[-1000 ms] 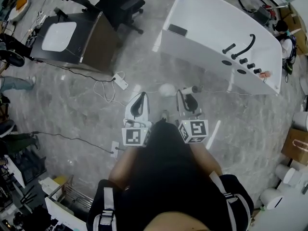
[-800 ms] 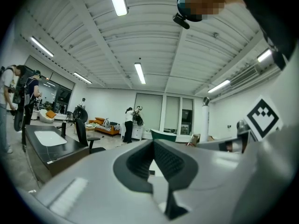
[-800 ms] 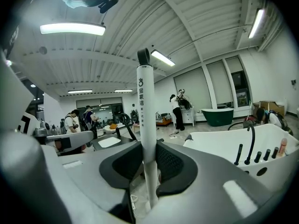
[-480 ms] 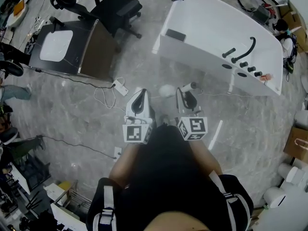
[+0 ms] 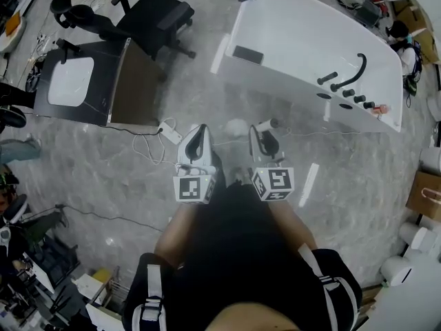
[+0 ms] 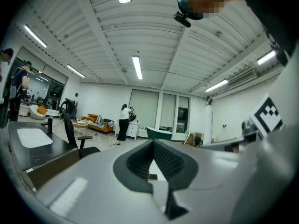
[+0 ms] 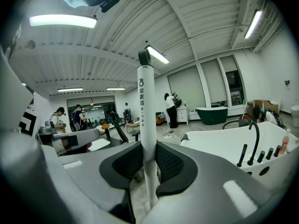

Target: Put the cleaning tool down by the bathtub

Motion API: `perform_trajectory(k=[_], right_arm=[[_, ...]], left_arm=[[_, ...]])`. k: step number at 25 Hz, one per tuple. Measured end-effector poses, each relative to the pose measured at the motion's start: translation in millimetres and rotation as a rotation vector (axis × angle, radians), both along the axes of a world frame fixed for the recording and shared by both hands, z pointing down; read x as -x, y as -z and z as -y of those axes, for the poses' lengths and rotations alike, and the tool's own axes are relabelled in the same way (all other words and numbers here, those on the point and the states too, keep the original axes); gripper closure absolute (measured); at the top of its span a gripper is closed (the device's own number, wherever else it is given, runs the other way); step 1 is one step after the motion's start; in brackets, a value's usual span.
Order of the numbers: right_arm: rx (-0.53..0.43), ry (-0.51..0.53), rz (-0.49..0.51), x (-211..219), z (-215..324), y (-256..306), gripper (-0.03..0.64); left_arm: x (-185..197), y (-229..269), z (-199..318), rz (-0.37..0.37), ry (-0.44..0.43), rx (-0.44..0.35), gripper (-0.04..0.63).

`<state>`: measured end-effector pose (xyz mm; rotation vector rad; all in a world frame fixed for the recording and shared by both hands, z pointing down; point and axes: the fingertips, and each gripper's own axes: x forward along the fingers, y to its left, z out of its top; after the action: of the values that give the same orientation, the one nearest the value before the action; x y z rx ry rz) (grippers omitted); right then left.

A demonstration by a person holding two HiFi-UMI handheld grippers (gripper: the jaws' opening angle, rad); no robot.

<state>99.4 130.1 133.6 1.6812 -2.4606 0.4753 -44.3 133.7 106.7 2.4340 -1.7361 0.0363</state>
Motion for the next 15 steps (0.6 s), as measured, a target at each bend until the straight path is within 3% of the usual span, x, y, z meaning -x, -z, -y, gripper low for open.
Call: perform_trajectory(k=[15], right_arm=[[0.047,-0.007,-0.003,25,64,-34,0.523]], left_arm=[[21,-33,65,0.000,-0.008,0.055,0.588]])
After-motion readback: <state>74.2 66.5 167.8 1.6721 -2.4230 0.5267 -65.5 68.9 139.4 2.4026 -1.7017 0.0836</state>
